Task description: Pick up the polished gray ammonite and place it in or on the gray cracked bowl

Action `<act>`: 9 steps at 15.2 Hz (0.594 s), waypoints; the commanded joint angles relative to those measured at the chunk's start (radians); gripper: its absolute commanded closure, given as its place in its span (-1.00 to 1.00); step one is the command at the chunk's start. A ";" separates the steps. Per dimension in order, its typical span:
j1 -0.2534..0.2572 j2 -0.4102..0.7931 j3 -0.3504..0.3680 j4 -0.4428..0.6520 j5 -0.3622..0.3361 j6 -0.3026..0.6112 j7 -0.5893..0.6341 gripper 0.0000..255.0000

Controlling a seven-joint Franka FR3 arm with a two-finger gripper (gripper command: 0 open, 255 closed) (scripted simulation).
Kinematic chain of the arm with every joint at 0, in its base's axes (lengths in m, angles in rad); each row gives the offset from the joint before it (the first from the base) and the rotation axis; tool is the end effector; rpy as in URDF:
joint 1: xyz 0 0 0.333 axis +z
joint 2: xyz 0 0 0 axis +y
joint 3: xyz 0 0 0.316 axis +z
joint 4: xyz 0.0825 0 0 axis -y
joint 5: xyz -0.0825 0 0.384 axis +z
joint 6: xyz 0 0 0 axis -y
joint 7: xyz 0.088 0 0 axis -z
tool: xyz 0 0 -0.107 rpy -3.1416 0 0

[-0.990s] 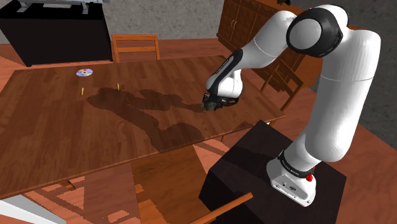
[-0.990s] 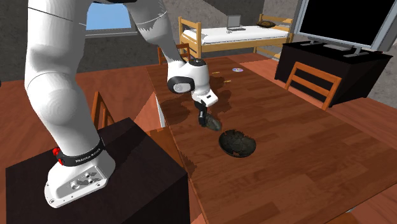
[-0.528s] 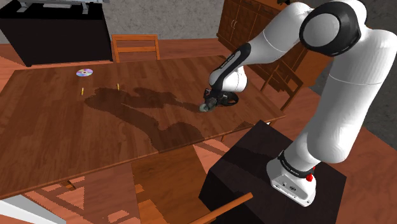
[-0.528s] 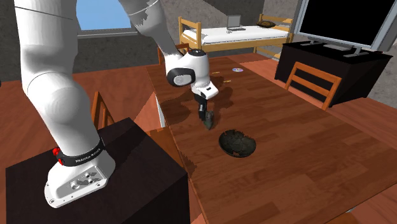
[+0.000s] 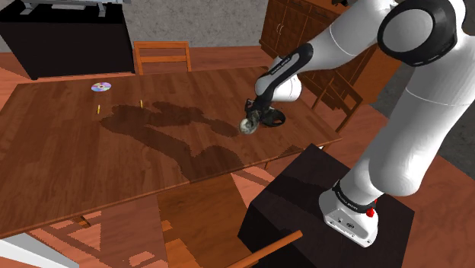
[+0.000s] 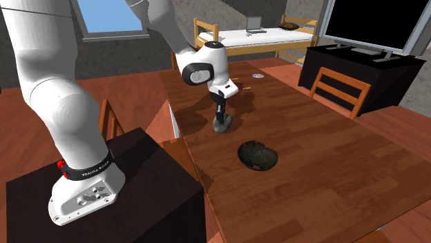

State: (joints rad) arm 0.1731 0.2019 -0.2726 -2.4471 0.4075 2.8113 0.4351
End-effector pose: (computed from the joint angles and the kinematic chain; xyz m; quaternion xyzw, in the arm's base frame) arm 0.4953 -0.0713 0.2383 -0.8958 0.4322 -0.0773 0.0693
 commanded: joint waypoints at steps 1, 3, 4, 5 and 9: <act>-0.016 -0.016 -0.012 -0.004 -0.007 -0.015 -0.020 1.00; -0.059 -0.012 -0.021 0.005 0.015 -0.029 -0.090 1.00; -0.080 -0.009 -0.026 0.012 0.025 -0.037 -0.124 1.00; -0.102 -0.006 -0.031 0.019 0.035 -0.046 -0.158 1.00; -0.185 0.018 -0.052 0.061 0.071 -0.086 -0.286 1.00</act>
State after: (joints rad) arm 0.0118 0.2123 -0.3224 -2.3912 0.4604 2.7289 0.1935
